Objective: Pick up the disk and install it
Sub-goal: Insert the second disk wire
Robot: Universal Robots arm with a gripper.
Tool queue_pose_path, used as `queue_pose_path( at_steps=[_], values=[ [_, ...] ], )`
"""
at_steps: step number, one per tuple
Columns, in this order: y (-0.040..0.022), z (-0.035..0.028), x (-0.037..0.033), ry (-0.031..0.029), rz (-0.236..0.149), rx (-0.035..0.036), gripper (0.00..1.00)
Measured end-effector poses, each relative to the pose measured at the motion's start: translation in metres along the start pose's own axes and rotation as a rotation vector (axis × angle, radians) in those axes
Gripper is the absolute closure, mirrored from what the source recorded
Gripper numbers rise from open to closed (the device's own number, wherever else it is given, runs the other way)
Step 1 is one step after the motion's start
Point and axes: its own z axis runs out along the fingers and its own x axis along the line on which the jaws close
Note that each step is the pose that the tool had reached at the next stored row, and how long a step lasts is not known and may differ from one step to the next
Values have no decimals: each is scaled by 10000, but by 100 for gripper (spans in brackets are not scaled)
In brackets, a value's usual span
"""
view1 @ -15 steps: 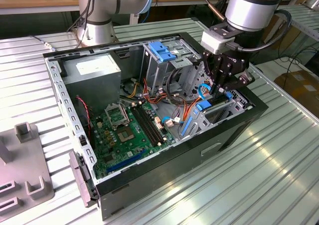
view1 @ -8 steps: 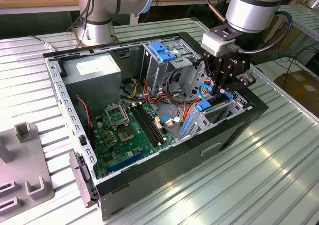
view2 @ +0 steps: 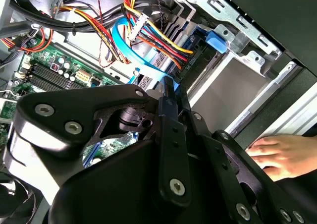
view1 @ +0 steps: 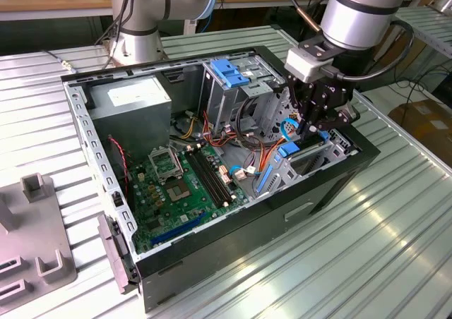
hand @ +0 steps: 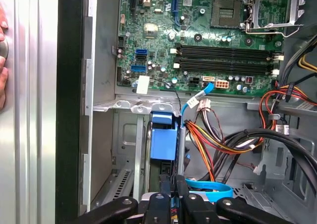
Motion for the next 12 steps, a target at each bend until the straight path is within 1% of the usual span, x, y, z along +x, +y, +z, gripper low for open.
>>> queue_pose_path(
  at_steps=[11, 12],
  values=[
    [6, 64, 4, -11, 1, 1, 84],
    [7, 77, 4, -11, 1, 0, 84]
  ],
)
